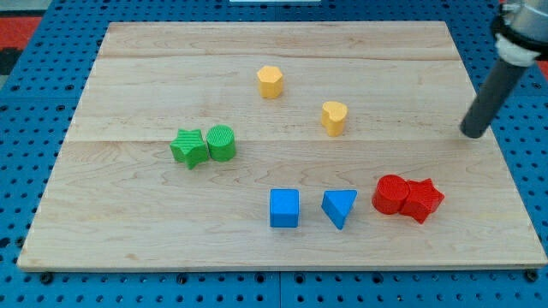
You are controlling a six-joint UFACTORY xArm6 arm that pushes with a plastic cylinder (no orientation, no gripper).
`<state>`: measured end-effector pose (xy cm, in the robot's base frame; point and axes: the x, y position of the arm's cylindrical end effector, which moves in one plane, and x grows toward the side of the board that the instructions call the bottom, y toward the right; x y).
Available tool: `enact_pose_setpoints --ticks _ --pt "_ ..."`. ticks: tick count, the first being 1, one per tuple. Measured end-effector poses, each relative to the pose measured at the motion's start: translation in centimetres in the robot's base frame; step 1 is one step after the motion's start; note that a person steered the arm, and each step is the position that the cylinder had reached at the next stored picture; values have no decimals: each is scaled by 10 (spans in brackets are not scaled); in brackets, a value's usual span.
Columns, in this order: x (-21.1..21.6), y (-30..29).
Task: Move your arm to the blue triangle
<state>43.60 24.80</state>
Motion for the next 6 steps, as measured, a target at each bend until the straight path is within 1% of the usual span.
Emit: enact_pose_setpoints --ticks 1,2,3,4,5,6 --pt "-9 -48" --pt "24 -94" --pt "39 -146" --pt "50 -173" --pt "44 -173" --pt "61 -186"
